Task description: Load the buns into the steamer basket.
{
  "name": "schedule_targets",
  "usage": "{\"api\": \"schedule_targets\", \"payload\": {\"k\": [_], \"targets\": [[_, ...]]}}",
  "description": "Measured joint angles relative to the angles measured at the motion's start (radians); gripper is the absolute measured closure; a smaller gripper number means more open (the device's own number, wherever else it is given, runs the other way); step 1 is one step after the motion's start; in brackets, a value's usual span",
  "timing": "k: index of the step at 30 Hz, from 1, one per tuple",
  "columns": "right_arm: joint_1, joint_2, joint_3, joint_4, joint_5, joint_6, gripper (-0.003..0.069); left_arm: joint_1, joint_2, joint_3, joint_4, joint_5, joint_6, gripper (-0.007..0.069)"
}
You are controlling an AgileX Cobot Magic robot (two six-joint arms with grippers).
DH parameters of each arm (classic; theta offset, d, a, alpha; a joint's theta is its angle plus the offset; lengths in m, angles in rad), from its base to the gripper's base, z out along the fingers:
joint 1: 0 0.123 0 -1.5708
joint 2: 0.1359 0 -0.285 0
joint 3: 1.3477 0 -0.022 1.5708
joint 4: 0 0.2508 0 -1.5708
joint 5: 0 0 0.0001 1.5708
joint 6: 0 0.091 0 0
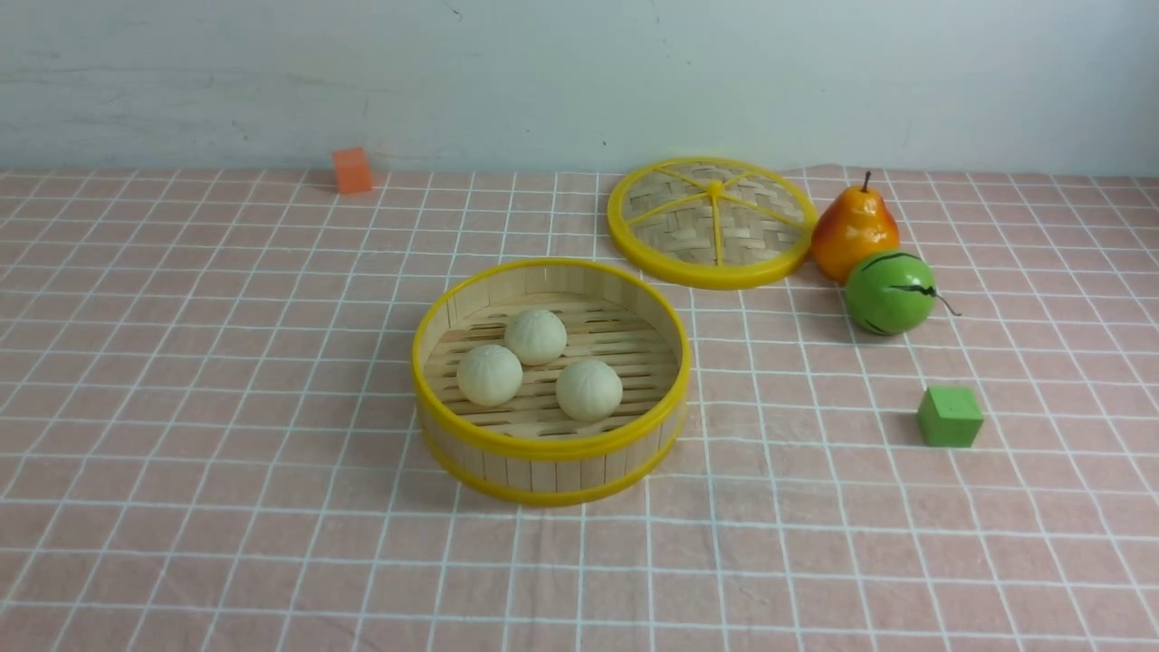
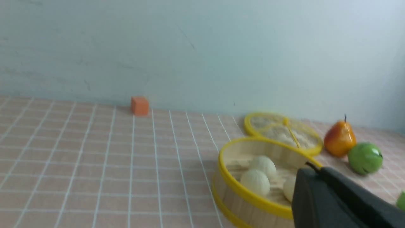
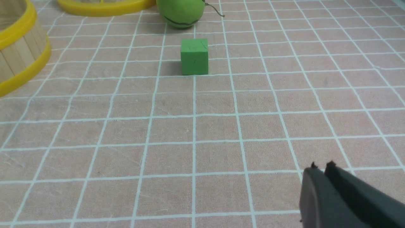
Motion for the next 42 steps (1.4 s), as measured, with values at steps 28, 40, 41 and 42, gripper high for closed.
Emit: {"api": "schedule_targets", "payload": {"k": [28, 40, 41, 42], "targets": [[0.0, 0.0, 0.0, 0.0, 0.001, 0.0, 0.0605, 0.11, -0.046, 0.257, 0.012, 0.188, -0.046, 0.0638], [0.0, 0.0, 0.0, 0.0, 0.001, 0.0, 0.0588, 0.11, -0.046, 0.257, 0.012, 0.188, -0.046, 0.0638], [0.0, 0.0, 0.0, 0.0, 0.001, 0.0, 0.0586, 0.11, -0.046, 0.257, 0.012, 0.188, -0.046, 0.0638], [0.0, 0.0, 0.0, 0.0, 0.001, 0.0, 0.0584, 0.11, -0.046, 0.257, 0.012, 0.188, -0.046, 0.0638]]}}
